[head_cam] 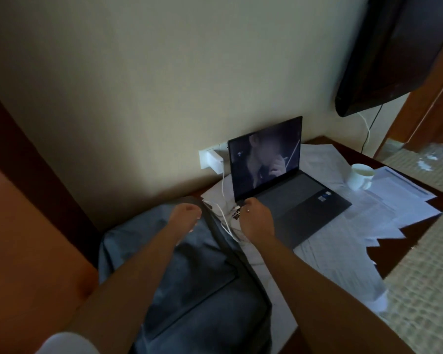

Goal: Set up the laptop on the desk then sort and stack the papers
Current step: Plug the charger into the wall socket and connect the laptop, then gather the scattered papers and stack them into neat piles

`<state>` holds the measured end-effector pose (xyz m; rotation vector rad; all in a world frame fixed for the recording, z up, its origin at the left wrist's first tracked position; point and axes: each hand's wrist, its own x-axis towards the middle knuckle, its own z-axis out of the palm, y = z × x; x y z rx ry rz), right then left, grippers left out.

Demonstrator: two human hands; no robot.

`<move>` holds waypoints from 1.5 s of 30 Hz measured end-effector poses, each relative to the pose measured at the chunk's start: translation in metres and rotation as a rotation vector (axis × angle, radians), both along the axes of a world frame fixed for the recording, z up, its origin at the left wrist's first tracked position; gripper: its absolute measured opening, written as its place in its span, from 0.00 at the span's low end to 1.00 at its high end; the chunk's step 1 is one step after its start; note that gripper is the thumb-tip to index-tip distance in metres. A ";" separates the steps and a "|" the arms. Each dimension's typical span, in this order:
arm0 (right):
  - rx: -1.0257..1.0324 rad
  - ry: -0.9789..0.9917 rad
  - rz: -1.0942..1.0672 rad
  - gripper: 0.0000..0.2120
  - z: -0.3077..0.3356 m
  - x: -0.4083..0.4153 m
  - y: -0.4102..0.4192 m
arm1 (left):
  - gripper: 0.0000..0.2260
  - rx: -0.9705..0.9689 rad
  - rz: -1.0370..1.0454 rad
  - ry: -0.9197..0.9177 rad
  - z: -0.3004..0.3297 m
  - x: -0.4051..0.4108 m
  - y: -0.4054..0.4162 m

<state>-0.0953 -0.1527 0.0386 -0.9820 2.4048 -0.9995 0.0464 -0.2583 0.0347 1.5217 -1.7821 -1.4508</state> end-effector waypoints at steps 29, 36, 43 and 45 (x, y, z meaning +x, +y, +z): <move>0.154 0.022 0.203 0.17 -0.045 -0.186 0.159 | 0.04 0.021 0.034 -0.098 -0.046 -0.167 0.162; 0.141 0.012 0.297 0.17 -0.049 -0.256 0.161 | 0.08 0.044 0.105 -0.076 -0.050 -0.236 0.186; 0.128 0.047 0.450 0.16 -0.052 -0.334 0.176 | 0.09 0.012 0.198 -0.142 -0.052 -0.306 0.229; 0.133 0.051 0.468 0.15 -0.052 -0.351 0.180 | 0.10 0.005 0.243 -0.145 -0.052 -0.321 0.237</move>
